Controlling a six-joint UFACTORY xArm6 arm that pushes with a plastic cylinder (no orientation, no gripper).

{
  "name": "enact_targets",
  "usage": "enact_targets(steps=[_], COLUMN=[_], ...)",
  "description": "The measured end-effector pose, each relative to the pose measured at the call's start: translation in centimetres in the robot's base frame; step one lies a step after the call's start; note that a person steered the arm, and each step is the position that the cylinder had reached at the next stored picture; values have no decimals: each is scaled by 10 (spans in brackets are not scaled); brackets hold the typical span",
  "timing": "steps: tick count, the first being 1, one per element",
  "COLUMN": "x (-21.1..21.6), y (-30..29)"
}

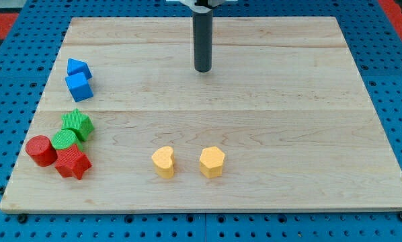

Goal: Nudge the yellow hexagon left a bit

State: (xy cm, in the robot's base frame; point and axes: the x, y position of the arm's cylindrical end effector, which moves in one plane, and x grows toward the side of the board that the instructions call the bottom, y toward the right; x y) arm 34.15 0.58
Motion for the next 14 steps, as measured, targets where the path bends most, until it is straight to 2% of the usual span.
enact_targets(steps=[1,3,7,8,9,10,11,12,13,14], x=[1,75,79,79,86,121,169,220,250,246], y=[6,6,1,37,125,193,226,214,161,79])
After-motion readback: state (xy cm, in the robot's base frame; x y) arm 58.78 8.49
